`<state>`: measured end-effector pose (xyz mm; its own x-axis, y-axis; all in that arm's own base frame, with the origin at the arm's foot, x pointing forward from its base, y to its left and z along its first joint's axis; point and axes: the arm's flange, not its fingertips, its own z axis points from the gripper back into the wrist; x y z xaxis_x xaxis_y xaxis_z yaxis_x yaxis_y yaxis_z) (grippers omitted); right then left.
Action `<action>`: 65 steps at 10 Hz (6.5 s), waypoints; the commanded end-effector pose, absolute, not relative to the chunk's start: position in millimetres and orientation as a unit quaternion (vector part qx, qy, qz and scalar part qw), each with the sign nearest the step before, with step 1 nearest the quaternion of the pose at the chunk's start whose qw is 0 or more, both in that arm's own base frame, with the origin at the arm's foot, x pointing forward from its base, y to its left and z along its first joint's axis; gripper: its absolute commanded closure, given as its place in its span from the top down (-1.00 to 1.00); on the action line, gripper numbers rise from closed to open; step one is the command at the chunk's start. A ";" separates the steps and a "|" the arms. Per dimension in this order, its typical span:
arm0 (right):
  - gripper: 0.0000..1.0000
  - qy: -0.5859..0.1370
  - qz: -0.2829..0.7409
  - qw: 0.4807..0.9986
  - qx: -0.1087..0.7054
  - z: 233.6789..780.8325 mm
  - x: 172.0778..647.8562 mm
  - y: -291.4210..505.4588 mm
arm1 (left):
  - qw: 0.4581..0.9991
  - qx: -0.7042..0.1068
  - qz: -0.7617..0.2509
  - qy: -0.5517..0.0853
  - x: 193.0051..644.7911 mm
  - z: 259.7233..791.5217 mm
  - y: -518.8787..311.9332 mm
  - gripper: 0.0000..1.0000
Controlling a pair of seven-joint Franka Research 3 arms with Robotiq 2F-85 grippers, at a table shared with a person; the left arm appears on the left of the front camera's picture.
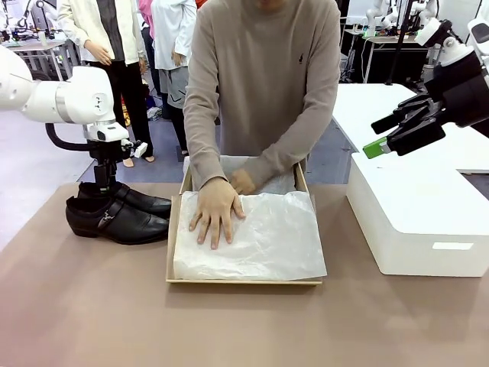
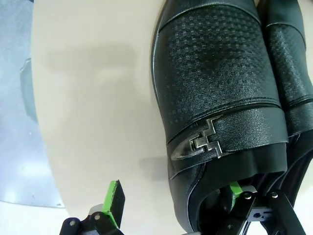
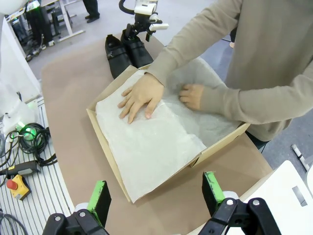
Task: Pack the shoes into the box.
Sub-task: Place one shoe of the Shoes into the Shoes Box.
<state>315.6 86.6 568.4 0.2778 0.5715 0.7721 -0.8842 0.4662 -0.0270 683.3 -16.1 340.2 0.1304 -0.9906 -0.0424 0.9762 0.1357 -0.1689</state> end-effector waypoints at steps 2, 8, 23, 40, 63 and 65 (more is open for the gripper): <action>1.00 -0.379 0.480 0.760 0.217 568.1 318.8 86.5 | 0.744 -0.070 -0.659 0.083 689.8 342.8 -13.6 0.23; 1.00 -0.379 0.480 0.760 0.217 568.1 318.8 86.5 | 0.742 -0.072 -0.661 0.088 690.5 342.5 -13.3 -1.00; 1.00 -0.379 0.480 0.760 0.217 568.1 318.8 86.5 | 0.759 0.041 -0.650 0.024 693.0 444.0 15.1 -1.00; 1.00 -0.379 0.480 0.760 0.217 568.1 318.8 86.5 | 0.769 0.006 -0.639 -0.014 646.5 554.5 -98.6 -1.00; 1.00 -0.379 0.480 0.760 0.217 568.1 318.8 86.5 | 0.680 -0.055 -0.729 -0.049 649.8 524.5 -284.8 -1.00; 1.00 -0.379 0.480 0.760 0.217 568.1 318.8 86.5 | 0.688 -0.058 -0.722 -0.045 650.8 520.1 -288.9 -1.00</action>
